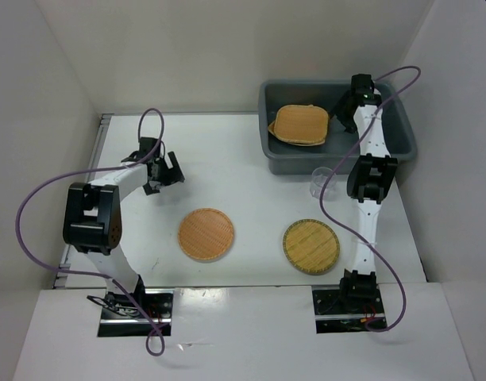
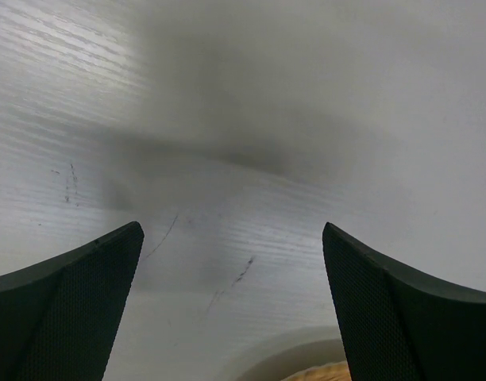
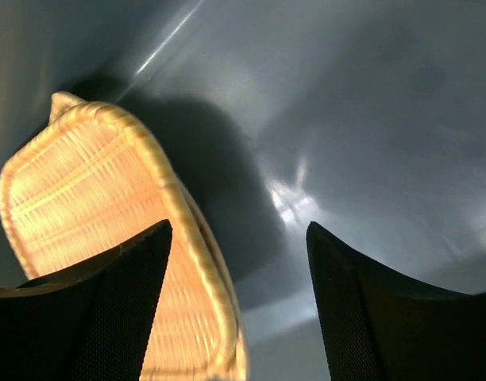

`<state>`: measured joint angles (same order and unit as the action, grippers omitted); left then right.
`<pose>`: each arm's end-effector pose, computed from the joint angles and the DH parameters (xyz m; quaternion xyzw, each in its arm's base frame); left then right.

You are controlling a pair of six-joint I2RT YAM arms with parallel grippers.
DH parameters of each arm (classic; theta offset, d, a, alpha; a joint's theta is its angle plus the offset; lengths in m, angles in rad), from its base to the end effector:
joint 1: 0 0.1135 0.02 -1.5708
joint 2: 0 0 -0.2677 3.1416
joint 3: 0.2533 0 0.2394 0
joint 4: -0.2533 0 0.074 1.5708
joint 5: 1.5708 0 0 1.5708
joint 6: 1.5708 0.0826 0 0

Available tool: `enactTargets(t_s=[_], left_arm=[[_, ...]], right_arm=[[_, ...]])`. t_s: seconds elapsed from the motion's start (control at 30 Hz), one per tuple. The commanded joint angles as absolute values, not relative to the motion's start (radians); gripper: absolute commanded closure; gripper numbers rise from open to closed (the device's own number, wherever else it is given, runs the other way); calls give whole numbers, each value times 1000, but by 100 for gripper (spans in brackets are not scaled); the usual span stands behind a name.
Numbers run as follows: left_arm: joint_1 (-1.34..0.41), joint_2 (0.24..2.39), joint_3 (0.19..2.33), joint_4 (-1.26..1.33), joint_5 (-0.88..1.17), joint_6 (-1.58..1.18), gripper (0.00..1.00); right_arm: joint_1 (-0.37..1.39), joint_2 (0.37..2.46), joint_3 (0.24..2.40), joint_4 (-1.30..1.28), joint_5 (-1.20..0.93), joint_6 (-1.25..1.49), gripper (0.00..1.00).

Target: Place the mixed dishes into the plastic bin

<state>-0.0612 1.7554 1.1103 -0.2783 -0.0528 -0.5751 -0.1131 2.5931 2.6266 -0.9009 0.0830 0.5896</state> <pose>0.3843 -0.0192 0.1604 -0.2490 0.9145 -0.0757 0.3098 0.5747 -0.0722 0.2016 0.3362 0.8758 0.0434 0.3437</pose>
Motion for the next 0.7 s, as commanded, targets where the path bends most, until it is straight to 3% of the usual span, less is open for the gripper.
enactTargets(t_s=[0.0,0.23,0.5,0.67], left_arm=[[-63,1729,1155,-376,23,-419,0],[-63,1582,1043,-495,55,-413,8],[-63,1494,931,-515,265,-482,29],[-63,1612,940,-535,388,-408,29]], right_arm=[[-94,2339,2584,-908,123,584,26],[14,1967,2062,-689,91,541,19],[83,1772,1884,-680,150,512,17],[83,1671,1801,-670,189,503,17]])
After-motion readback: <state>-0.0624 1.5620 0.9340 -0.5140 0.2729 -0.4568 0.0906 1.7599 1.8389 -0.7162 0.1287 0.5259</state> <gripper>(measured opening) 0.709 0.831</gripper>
